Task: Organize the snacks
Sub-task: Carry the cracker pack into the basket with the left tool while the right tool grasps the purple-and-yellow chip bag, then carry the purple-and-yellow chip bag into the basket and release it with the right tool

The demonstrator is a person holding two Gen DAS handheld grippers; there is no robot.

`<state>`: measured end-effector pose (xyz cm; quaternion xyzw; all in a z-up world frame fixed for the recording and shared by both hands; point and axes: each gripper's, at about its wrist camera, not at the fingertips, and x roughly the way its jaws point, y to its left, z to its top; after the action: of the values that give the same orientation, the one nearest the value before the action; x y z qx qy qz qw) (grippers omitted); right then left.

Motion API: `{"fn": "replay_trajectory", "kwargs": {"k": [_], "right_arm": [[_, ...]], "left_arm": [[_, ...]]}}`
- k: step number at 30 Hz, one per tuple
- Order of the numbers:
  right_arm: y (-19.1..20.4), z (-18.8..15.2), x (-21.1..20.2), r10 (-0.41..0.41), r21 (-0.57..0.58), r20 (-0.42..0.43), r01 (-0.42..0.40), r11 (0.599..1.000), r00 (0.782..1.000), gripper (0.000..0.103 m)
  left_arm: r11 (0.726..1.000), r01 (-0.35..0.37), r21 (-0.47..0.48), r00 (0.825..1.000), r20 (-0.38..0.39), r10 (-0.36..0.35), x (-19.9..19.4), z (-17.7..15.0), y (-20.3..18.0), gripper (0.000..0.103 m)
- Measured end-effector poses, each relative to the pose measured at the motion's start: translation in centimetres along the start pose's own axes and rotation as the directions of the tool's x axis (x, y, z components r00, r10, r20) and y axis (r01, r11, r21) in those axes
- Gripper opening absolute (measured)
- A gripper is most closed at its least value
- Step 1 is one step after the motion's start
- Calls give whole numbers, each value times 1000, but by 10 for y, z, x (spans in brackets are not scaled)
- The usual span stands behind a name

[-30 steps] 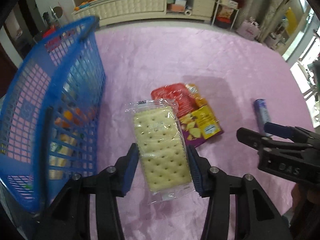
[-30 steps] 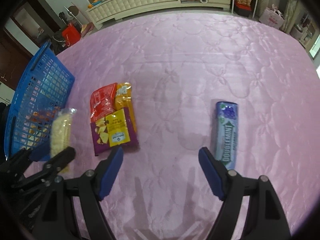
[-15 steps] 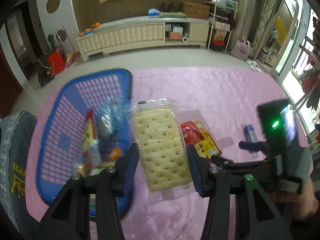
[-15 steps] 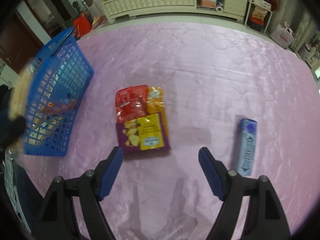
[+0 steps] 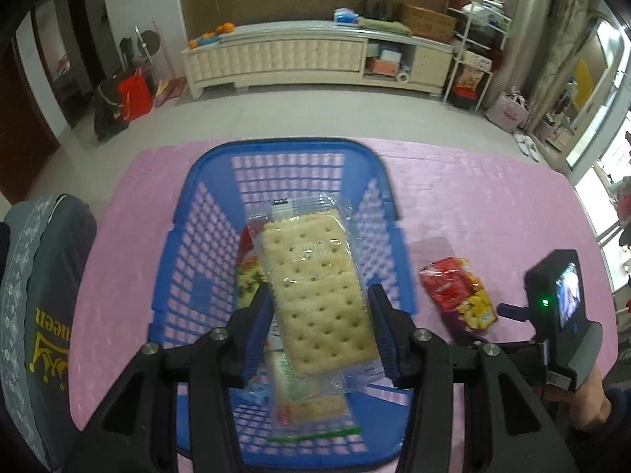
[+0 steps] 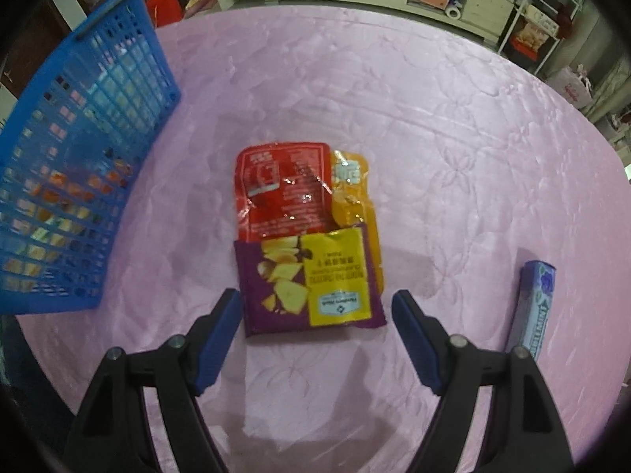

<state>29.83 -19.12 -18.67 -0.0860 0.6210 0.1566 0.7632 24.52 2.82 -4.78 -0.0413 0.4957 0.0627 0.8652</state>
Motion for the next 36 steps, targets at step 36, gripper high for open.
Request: {"fn": "replay_trajectory", "kwargs": {"k": [36], "right_arm": [[21,-39,-100,-40,7,140,39,999,989,59]], "left_arm": [[994,112,1,984,-137,-111,-7,-32,9,57]]}}
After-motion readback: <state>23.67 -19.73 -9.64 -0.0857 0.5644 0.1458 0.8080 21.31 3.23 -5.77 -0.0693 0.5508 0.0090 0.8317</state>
